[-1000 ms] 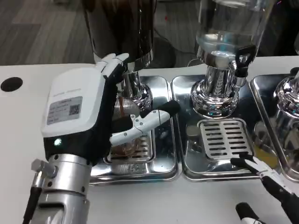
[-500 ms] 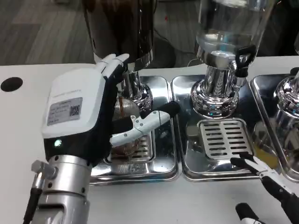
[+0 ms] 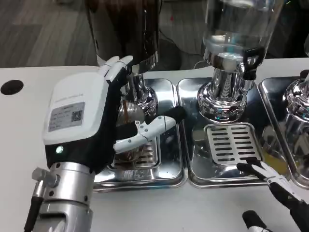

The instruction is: Grasp the cup under the faucet to collect the drink, then remove the cup.

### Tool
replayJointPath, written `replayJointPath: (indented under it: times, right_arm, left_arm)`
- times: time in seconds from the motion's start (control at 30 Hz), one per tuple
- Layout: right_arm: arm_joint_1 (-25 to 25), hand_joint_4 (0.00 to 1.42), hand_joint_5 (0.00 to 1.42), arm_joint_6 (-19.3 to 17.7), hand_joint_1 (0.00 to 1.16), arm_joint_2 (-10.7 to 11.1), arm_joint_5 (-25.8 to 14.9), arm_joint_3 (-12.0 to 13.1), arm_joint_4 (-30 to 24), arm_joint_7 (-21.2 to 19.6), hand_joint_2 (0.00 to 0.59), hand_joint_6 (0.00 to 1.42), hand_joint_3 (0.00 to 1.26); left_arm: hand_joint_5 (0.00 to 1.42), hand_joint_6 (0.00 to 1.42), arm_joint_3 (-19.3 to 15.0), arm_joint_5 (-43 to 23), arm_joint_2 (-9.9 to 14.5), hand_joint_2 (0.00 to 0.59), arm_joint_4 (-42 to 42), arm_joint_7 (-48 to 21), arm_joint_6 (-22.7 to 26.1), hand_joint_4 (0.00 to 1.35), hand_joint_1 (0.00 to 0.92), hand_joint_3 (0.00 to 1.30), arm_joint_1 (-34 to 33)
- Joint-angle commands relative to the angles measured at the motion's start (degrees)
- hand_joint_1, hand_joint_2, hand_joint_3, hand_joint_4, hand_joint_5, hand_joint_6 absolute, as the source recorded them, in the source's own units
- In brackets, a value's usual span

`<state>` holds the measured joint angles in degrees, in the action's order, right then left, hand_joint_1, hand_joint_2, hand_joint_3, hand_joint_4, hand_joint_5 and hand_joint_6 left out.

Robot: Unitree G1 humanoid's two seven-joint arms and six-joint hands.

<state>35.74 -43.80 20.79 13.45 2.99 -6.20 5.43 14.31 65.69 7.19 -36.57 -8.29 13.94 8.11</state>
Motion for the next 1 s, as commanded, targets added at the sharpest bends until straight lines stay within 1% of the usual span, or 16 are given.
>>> replayJointPath:
  times: [0.03, 0.77, 0.83, 0.93, 1.0]
  right_arm:
    - [0.3, 0.07, 0.04, -0.6, 0.47, -0.1, -0.9, 0.0, -0.3, 0.4, 0.371, 0.00, 0.18]
    - [-0.2, 0.06, 0.03, -0.2, 0.47, -0.4, -0.5, -0.5, -0.3, 0.3, 0.371, 0.00, 0.16]
    - [-0.3, 0.06, 0.03, -0.1, 0.47, -0.4, -0.5, -0.5, -0.3, 0.3, 0.371, 0.00, 0.16]
    - [-0.2, 0.05, 0.03, -0.1, 0.47, -0.4, -0.7, -0.6, -0.2, 0.4, 0.371, 0.00, 0.16]
    - [-0.2, 0.05, 0.03, -0.2, 0.47, -0.4, -0.6, -0.6, -0.3, 0.4, 0.371, 0.00, 0.16]
  left_arm:
    - [0.64, 0.84, -0.3, -0.1, -0.1, 0.056, 0.3, 0.2, 0.0, 0.19, 0.087, 0.25, 0.9]
    - [0.64, 0.84, -0.5, -0.3, -0.1, 0.056, 0.6, 0.1, -0.2, 0.19, 0.087, 0.25, 0.3]
    - [0.63, 0.84, -0.5, -0.6, -0.2, 0.049, 0.7, 0.1, -0.2, 0.13, 0.079, 0.20, 0.2]
    - [0.59, 0.84, -1.9, -3.5, -0.5, 0.024, 0.5, 1.6, -1.0, 0.01, 0.009, 0.08, -0.2]
    - [0.57, 0.83, -3.3, -6.5, -0.7, 0.014, 0.2, 3.1, -1.8, 0.00, 0.000, 0.02, -0.6]
